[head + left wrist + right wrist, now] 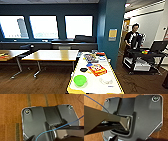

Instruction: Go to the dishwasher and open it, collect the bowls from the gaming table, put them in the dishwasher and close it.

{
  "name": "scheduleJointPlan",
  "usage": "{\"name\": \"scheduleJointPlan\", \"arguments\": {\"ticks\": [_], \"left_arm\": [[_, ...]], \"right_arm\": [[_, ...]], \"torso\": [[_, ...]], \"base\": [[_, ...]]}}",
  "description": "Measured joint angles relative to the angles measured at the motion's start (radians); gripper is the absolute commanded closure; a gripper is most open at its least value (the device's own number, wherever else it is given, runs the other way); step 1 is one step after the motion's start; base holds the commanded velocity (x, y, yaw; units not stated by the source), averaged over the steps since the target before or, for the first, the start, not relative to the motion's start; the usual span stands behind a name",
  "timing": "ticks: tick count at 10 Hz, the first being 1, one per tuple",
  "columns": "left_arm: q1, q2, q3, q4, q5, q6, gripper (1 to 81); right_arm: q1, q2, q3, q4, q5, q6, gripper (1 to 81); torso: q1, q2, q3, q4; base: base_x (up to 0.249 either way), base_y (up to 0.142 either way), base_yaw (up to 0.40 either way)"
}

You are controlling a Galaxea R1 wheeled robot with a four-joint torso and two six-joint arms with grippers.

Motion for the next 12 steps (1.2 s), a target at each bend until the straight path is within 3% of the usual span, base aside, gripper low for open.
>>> {"name": "scheduleJointPlan", "arguments": {"ticks": [12], "left_arm": [[0.000,-0.001,0.000,0.000,0.000,0.000,1.0]], "right_arm": [[0.002,0.003,0.000,-0.001,-0.001,0.000,1.0]], "torso": [[0.000,0.000,0.000,0.000]], "base": [[0.000,0.010,0.000]]}}
